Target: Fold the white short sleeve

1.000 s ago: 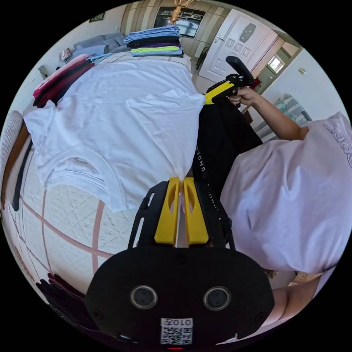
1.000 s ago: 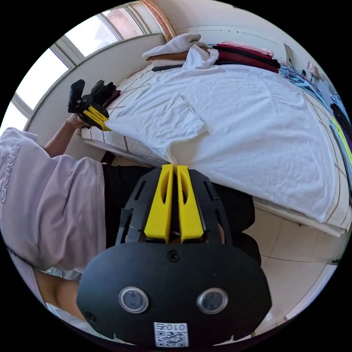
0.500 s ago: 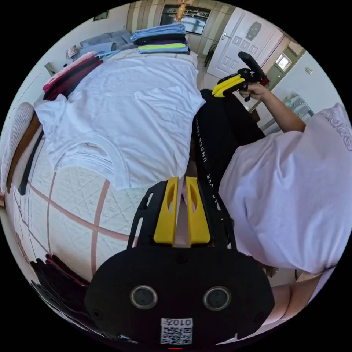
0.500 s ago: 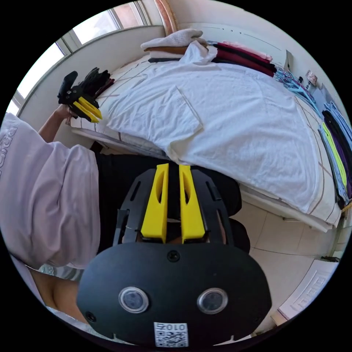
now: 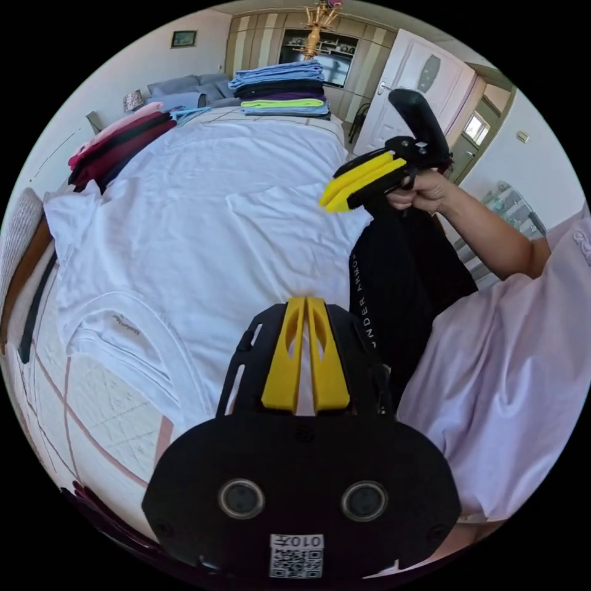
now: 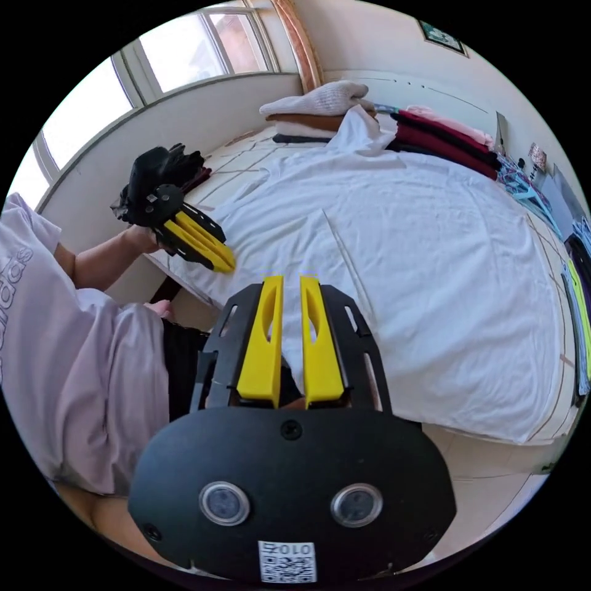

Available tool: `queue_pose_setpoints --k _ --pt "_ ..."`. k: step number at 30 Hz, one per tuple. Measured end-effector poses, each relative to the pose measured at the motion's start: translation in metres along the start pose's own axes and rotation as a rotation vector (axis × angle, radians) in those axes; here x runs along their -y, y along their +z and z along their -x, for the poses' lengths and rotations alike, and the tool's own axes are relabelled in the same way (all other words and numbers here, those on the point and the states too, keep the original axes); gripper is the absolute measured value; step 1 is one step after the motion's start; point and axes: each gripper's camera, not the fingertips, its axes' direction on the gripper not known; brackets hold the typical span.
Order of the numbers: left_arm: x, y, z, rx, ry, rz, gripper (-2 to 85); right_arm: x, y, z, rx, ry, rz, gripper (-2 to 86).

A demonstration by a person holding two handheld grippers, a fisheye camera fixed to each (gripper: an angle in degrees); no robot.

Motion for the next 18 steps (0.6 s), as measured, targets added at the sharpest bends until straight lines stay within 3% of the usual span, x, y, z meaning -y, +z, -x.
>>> queue_pose_setpoints --k 2,4,10,15,18 --pt "-0.001 -0.016 0.009 -0.067 -0.017 -0.037 2.2 -0.005 -0.003 -0.002 0.028 0.012 -0.022 3.6" --pt "-0.001 -0.046 0.02 -0.003 -0.018 -0.129 3.3 -0.015 -0.032 0.003 0.016 0.02 -0.106 3.7" --pt "0.06 -0.12 0.129 0.559 -0.129 -0.252 7.5 -0.046 -0.1 0.019 -0.078 0.017 -0.252 4.6" --pt "0.168 -0.119 0.243 0.835 -0.116 -0.11 8.2 -0.079 -0.125 0.024 -0.14 0.066 -0.291 5.0" --pt "0.203 -0.103 0.296 0.852 -0.13 0.036 7.7 -0.105 -0.129 0.028 -0.18 0.102 -0.275 4.9"
